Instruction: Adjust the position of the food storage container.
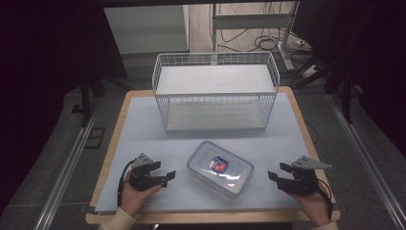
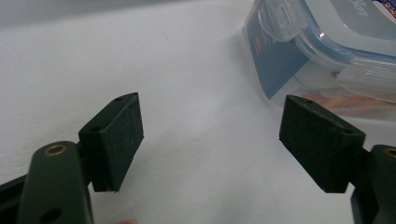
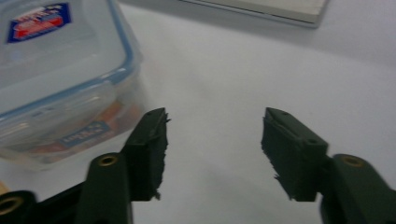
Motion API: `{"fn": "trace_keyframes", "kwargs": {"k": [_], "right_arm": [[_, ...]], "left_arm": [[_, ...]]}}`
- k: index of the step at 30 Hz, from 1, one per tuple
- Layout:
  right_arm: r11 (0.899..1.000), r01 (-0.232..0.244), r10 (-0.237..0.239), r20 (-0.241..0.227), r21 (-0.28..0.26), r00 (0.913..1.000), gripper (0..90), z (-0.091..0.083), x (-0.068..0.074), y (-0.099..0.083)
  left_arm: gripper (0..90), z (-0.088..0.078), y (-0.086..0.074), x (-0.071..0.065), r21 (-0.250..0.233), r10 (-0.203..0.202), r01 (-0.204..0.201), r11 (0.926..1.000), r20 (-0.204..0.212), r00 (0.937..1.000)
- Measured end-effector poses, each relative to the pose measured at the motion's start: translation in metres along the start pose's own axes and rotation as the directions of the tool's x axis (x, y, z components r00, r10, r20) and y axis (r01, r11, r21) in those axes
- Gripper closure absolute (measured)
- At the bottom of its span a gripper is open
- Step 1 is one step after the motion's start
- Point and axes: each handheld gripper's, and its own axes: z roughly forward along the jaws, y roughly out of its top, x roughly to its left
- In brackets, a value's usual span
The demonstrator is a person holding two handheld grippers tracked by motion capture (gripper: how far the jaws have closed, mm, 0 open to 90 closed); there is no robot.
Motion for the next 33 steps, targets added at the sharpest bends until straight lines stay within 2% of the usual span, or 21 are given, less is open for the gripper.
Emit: {"fn": "trace_keyframes", "kwargs": {"k": [3, 5, 10, 15, 18, 20, 22, 24, 26, 28, 31, 33], "right_arm": [[1.0, 0.019, -0.02, -0.04, -0.004, 0.999, 57.3, -0.002, 0.004, 0.004], [0.999, 0.043, -0.044, -0.056, -0.027, 0.9974, 67.9, -0.004, 0.009, 0.008], [0.995, 0.076, -0.083, -0.126, -0.058, 0.9885, 85.6, -0.008, 0.024, 0.022], [0.992, 0.114, -0.123, -0.212, -0.056, 0.9695, 89.3, -0.004, 0.046, 0.04], [0.984, 0.166, -0.177, -0.248, -0.062, 0.9526, 89.5, 0.005, 0.064, 0.057], [0.978, 0.194, -0.207, -0.282, -0.072, 0.9367, 89.5, 0.013, 0.078, 0.07], [0.971, 0.229, -0.241, -0.321, -0.073, 0.916, 89.5, 0.022, 0.094, 0.079], [0.963, 0.261, -0.265, -0.368, -0.063, 0.891, 89.5, 0.03, 0.11, 0.082], [0.951, 0.307, -0.295, -0.409, -0.037, 0.8638, 89.5, 0.037, 0.124, 0.078], [0.942, 0.335, -0.303, -0.443, -0.006, 0.8435, 89.5, 0.041, 0.133, 0.068], [0.934, 0.355, -0.296, -0.469, 0.041, 0.8324, 89.5, 0.044, 0.141, 0.051], [0.926, 0.37, -0.297, -0.468, 0.071, 0.8324, 89.5, 0.044, 0.144, 0.042]], "left_arm": [[21.5, 0.001, 0.0, 0.0, 0.003, 0.002, -0.002, 1.0, -0.001, 1.0], [21.5, 0.002, 0.0, 0.0, 0.004, 0.002, -0.002, 1.0, -0.004, 1.0], [21.5, 0.002, 0.0, -0.001, 0.004, 0.001, -0.001, 1.0, -0.007, 1.0], [21.5, 0.002, 0.0, -0.002, 0.005, 0.004, -0.004, 1.0, -0.01, 0.9999], [21.5, 0.001, 0.0, -0.002, 0.002, 0.003, -0.003, 1.0, -0.015, 0.9999], [21.6, 0.0, 0.0, -0.002, -0.005, 0.001, -0.001, 1.0, -0.019, 0.9998], [21.6, -0.001, 0.0, -0.002, -0.006, 0.003, -0.003, 1.0, -0.019, 0.9998], [21.6, 0.0, 0.0, -0.001, -0.003, 0.002, -0.003, 1.0, -0.015, 0.9999], [21.6, 0.001, -0.001, 0.0, 0.002, 0.001, -0.001, 1.0, -0.011, 0.9999], [21.6, 0.002, -0.001, 0.002, 0.006, -0.003, 0.003, 1.0, -0.008, 1.0], [21.6, 0.001, -0.001, 0.001, 0.003, -0.003, 0.003, 1.0, -0.006, 1.0], [21.6, 0.001, -0.001, 0.001, 0.001, -0.002, 0.002, 1.0, -0.007, 1.0]]}}
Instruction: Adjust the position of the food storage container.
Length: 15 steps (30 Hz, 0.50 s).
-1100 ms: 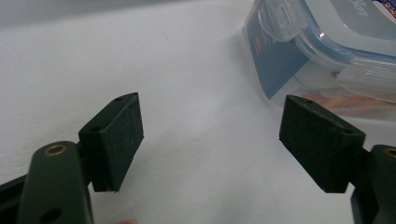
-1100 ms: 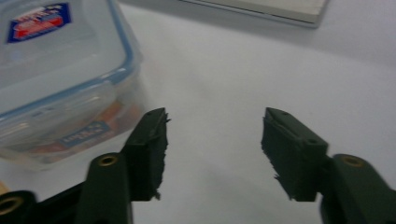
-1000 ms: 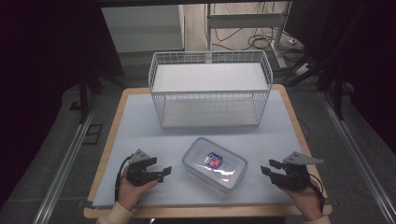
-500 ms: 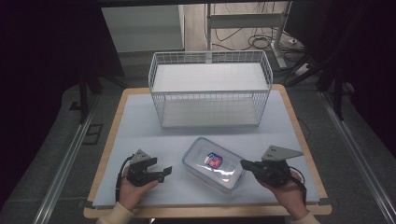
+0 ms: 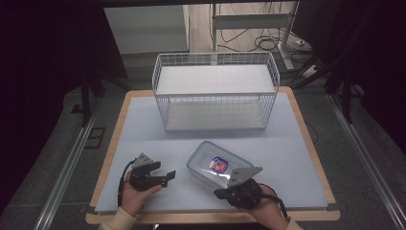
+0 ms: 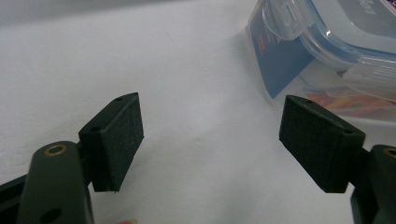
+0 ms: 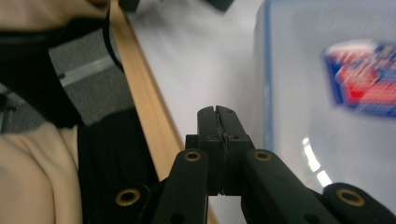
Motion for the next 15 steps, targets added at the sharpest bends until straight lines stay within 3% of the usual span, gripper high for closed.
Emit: {"fn": "trace_keyframes", "kwargs": {"k": [3, 7, 11, 15], "right_arm": [[1.0, -0.002, 0.002, -0.001, 0.014, 1.0, 89.6, 0.0017, 0.0024, -0.0045], [0.999, 0.023, -0.025, 0.037, 0.042, 0.999, 89.6, 0.0019, 0.0052, -0.0054], [0.998, 0.019, -0.023, 0.064, 0.066, 0.9977, 89.7, 0.0021, 0.0025, -0.0088], [0.998, 0.006, -0.008, 0.049, 0.057, 0.9988, 89.7, -0.0003, 0.0, -0.0105]], "left_arm": [[21.6, 0.0006, 0.0003, 0.0, 0.002, -0.001, 0.001, 1.0, -0.002, 1.0], [21.6, 0.0014, 0.0002, 0.0004, 0.005, -0.001, 0.001, 1.0, -0.004, 1.0], [21.6, 0.001, 0.0001, 0.0018, 0.005, -0.006, 0.006, 1.0, -0.002, 1.0], [21.6, 0.0012, 0.0001, 0.0018, 0.007, -0.004, 0.004, 1.0, 0.001, 1.0]]}}
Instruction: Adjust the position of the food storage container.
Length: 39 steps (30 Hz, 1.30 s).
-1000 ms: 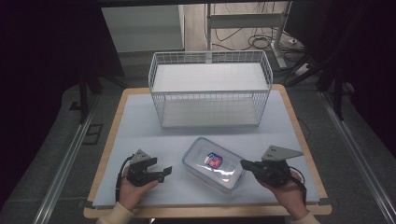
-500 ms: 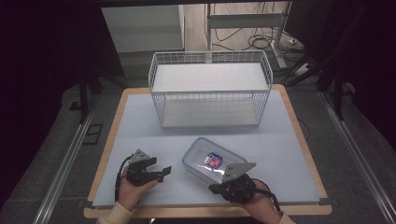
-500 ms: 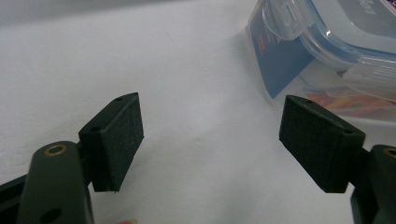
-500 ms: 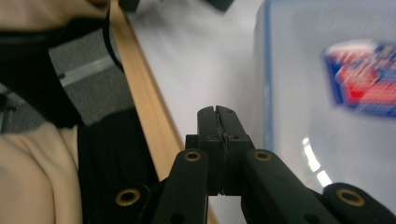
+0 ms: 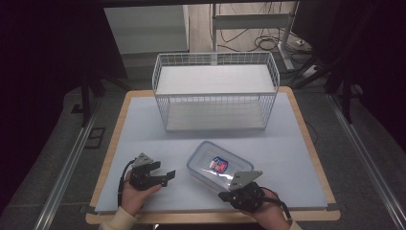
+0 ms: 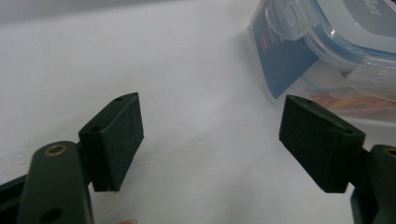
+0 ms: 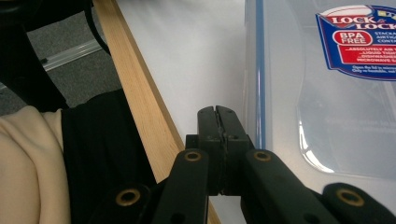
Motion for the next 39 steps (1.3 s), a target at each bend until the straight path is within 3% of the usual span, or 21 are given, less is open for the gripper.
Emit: {"fn": "trace_keyframes", "kwargs": {"k": [11, 19, 22, 39], "right_arm": [[1.0, -0.015, 0.015, -0.016, -0.003, 0.9998, 89.7, -0.006, -0.008, -0.004], [0.998, -0.06, 0.061, 0.017, -0.03, 0.998, 89.8, -0.021, -0.022, -0.015], [0.995, -0.09, 0.09, -0.006, -0.043, 0.9959, 89.8, -0.024, -0.026, -0.019], [0.994, -0.102, 0.104, 0.054, -0.037, 0.9931, 89.8, -0.031, -0.039, -0.025]], "left_arm": [[21.6, 0.001, 0.0, 0.0, 0.0, 0.0, 0.0, 1.0, 0.002, 1.0], [21.6, 0.001, 0.0, 0.0, 0.006, 0.004, -0.004, 1.0, 0.002, 1.0], [21.6, 0.002, 0.0, 0.0, 0.005, -0.001, 0.001, 1.0, 0.002, 1.0], [21.5, 0.002, -0.001, 0.0, 0.015, -0.003, 0.003, 0.9999, 0.006, 1.0]]}}
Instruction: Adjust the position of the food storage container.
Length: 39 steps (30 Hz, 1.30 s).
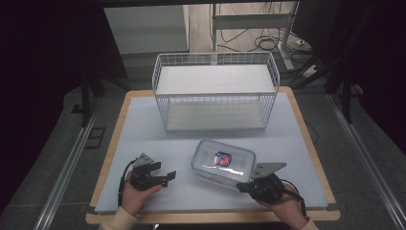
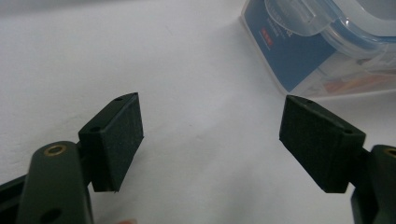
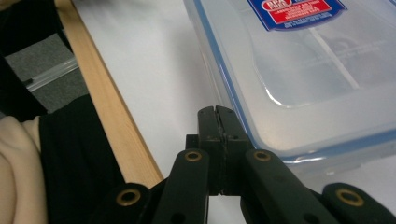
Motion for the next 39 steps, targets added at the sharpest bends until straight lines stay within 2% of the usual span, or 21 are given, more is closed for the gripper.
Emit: {"fn": "trace_keyframes", "kwargs": {"k": [4, 14, 19, 27, 31, 39], "right_arm": [[1.0, 0.002, -0.002, 0.029, 0.011, 0.9996, 89.8, 0.0, -0.004, -0.002], [0.999, -0.04, 0.041, 0.069, -0.016, 0.9968, 89.8, -0.003, -0.018, -0.006], [0.998, -0.061, 0.064, 0.105, -0.032, 0.9924, 89.9, -0.005, -0.024, -0.006], [0.992, -0.101, 0.11, 0.134, -0.069, 0.9849, 89.9, -0.009, -0.036, -0.007], [0.995, -0.082, 0.091, 0.162, -0.061, 0.9825, 89.8, -0.009, -0.035, -0.007], [0.993, -0.094, 0.104, 0.15, -0.073, 0.9832, 89.8, -0.013, -0.036, -0.008]], "left_arm": [[21.5, 0.0, 0.0, 0.0, -0.003, -0.002, 0.002, 1.0, 0.001, 1.0], [21.5, 0.002, 0.0, 0.0, 0.003, 0.0, 0.0, 1.0, 0.005, 1.0], [21.5, 0.002, 0.0, -0.001, 0.003, 0.001, -0.001, 1.0, 0.004, 1.0], [21.4, 0.003, 0.0, -0.001, 0.003, 0.003, -0.003, 1.0, 0.005, 1.0], [21.5, 0.003, 0.0, -0.001, 0.003, 0.004, -0.004, 1.0, 0.005, 1.0], [21.5, 0.001, 0.001, -0.001, -0.007, -0.005, 0.005, 1.0, -0.001, 1.0]]}}
